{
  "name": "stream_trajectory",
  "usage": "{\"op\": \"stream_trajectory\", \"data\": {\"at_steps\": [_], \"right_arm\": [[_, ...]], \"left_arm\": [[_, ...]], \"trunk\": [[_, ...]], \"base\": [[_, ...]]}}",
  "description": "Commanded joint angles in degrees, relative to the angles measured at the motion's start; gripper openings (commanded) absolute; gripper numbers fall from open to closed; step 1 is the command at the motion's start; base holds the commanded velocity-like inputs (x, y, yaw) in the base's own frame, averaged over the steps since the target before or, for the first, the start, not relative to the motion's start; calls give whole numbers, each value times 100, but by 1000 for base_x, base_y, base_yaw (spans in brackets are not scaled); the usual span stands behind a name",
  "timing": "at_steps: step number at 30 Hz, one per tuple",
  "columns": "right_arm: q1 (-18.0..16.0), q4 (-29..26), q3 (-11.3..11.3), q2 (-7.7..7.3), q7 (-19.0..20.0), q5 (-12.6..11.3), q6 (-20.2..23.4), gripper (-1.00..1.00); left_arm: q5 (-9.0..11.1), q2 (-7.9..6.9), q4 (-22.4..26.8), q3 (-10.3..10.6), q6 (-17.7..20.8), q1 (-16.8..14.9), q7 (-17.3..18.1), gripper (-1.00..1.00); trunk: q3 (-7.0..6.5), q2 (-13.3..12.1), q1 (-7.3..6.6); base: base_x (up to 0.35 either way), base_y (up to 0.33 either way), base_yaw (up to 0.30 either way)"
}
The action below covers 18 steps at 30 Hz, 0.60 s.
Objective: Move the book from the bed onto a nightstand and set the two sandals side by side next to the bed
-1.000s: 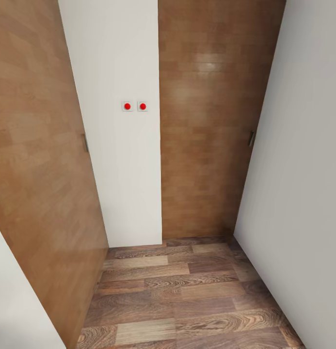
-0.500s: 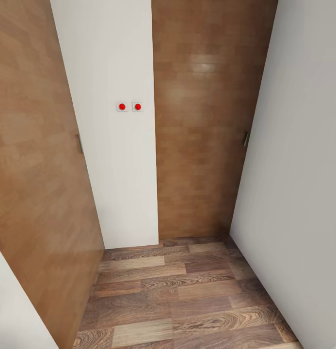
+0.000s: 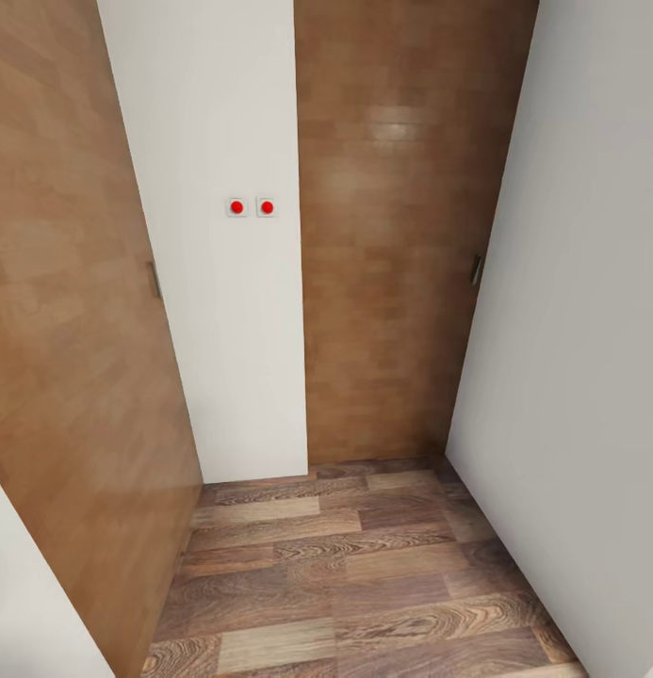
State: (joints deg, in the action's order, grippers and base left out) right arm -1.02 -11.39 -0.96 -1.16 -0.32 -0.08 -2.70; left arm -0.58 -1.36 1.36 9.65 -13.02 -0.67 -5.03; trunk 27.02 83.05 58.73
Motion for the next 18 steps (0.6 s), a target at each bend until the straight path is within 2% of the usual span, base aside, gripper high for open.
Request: {"op": "stream_trajectory", "data": {"at_steps": [1,18], "right_arm": [[-3,5,-9,-1,-3,-1,-20,100],[-3,5,-9,0,-3,-1,-20,100]], "left_arm": [[-8,1,-4,45,-17,-3,-33,100],[-4,4,-4,45,-17,-3,-33,100]], "trunk": [[6,3,-1],[6,3,-1]], "base": [[-22,-44,-1],[-13,-32,0]]}}
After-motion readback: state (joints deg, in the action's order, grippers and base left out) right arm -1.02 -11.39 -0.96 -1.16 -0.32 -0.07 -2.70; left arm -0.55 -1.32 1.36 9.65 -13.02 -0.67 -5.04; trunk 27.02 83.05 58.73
